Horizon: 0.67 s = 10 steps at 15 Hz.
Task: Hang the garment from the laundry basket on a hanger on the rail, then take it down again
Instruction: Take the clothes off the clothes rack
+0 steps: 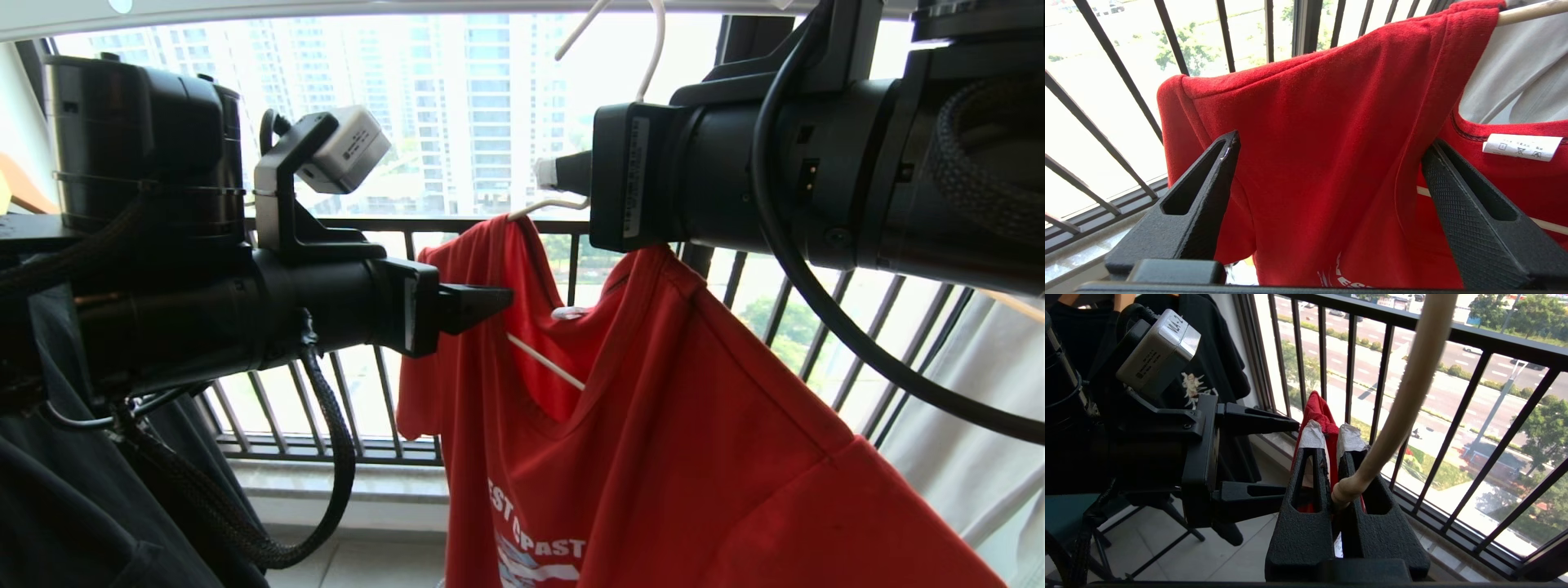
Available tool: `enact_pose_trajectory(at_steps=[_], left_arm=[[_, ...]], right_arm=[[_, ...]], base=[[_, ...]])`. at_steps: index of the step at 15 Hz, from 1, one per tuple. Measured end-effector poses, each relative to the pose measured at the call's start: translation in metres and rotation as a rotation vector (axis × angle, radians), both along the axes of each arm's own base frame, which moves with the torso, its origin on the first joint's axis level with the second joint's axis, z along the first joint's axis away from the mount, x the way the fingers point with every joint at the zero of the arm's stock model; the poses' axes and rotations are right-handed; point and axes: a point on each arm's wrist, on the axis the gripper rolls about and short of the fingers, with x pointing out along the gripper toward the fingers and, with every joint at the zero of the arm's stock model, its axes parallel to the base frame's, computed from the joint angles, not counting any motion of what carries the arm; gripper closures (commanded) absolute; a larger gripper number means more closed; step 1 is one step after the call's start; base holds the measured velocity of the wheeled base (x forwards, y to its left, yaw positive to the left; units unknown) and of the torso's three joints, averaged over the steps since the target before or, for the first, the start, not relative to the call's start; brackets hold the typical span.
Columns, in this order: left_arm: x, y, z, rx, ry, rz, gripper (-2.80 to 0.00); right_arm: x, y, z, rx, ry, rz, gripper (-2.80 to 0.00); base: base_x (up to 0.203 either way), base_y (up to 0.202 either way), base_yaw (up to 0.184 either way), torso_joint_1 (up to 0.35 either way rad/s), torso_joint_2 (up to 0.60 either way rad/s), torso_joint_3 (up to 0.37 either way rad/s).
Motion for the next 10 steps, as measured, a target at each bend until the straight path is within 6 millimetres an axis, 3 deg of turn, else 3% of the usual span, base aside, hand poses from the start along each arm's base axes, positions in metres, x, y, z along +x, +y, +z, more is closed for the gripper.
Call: enact_pose_trajectory(at_steps=[5, 6, 7, 10], left_arm=[[0.015, -0.001, -0.005, -0.006, -0.011, 0.039, -2.8], [0.016, 0.0, -0.005, -0.006, -0.011, 0.043, -1.31], [0.016, 0.001, -0.004, -0.006, -0.012, 0.044, 0.0], [0.013, 0.003, -0.002, -0.013, -0.02, 0.043, 0.0]], right_arm=[[-0.001, -0.001, 0.001, 0.003, -0.003, -0.001, 0.0], [-0.001, -0.001, 0.001, 0.003, -0.003, 0.0, 0.0], [-0.001, -0.001, 0.001, 0.003, -0.003, 0.0, 0.0], [0.0, -0.001, 0.001, 0.002, -0.003, -0.002, 0.0]], base=[[0.0, 0.0, 0.0, 0.0, 0.0, 0.0], [0.0, 0.0, 0.0, 0.0, 0.0, 0.0], [0.0, 0.0, 0.0, 0.0, 0.0, 0.0], [0.0, 0.0, 0.0, 0.0, 0.0, 0.0]])
